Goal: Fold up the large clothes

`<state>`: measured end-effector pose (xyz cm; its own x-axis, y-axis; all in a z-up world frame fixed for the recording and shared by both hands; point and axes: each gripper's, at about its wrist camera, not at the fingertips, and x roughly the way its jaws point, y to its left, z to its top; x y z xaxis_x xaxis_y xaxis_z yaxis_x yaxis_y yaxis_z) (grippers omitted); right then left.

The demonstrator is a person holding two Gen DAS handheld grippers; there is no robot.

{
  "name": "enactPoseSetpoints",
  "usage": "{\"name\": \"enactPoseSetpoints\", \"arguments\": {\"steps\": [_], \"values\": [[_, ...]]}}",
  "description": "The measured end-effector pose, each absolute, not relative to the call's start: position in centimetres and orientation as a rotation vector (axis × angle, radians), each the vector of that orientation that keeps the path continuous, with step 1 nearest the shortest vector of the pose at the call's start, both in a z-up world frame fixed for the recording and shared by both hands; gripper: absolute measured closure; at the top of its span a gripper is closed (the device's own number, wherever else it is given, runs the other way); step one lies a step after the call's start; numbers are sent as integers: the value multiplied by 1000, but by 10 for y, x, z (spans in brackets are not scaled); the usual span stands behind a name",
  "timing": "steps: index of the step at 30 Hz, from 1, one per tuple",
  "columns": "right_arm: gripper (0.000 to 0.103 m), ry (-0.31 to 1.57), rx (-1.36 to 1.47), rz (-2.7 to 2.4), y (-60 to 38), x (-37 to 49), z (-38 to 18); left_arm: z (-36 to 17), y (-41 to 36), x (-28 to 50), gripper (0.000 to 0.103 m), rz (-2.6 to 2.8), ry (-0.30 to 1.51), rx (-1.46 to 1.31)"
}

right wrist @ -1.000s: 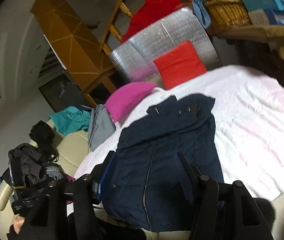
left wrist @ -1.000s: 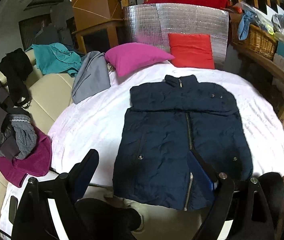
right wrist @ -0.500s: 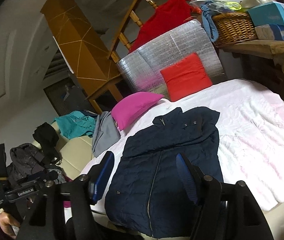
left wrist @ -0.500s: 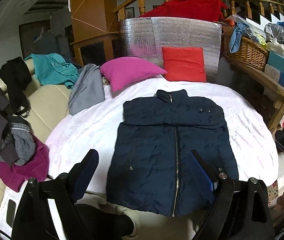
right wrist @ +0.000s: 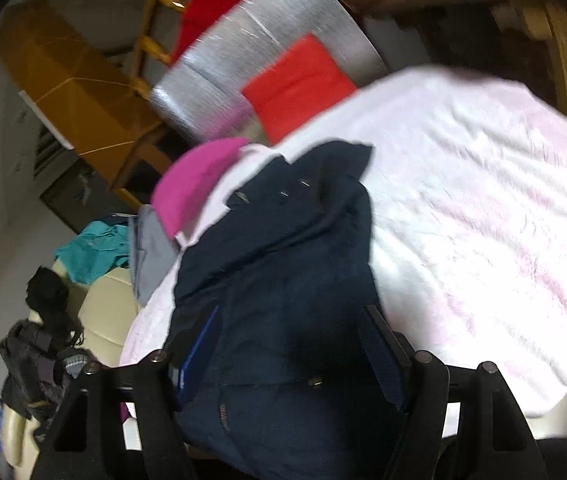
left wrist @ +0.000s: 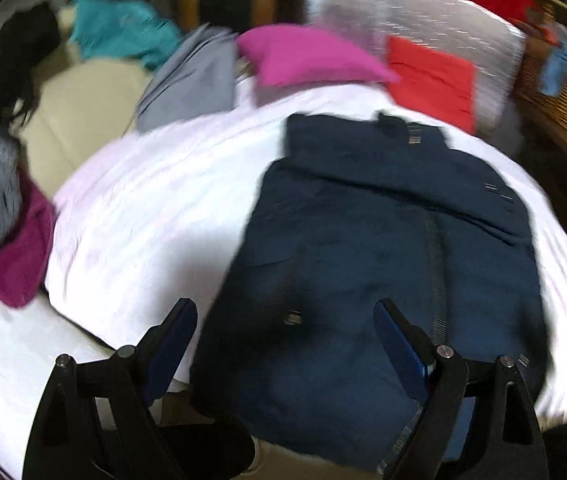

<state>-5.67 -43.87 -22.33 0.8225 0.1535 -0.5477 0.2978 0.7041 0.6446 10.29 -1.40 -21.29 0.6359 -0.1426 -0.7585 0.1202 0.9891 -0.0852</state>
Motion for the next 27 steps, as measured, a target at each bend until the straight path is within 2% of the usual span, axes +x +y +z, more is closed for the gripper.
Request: {"name": "enactPoseSetpoints", "arguments": {"steps": [8,15,20,22,27], "values": [[29,647,888,-44,-474,-37,-263,-251,21,137,13,-102,943,-78],[44,754,832,-58,-463,-17,-287,-278,44,164,13,-113,1027,-105],[45,767,826,-73,-462,-12,-294,-281,45,168,23,-187,1044,-126],[45,765,832,-82,-463,-14,-296,-283,46,165,33,-209,1050,-125],[45,767,850,-109,-465,-21,-300,-289,41,159,35,-202,1063,-89]]}}
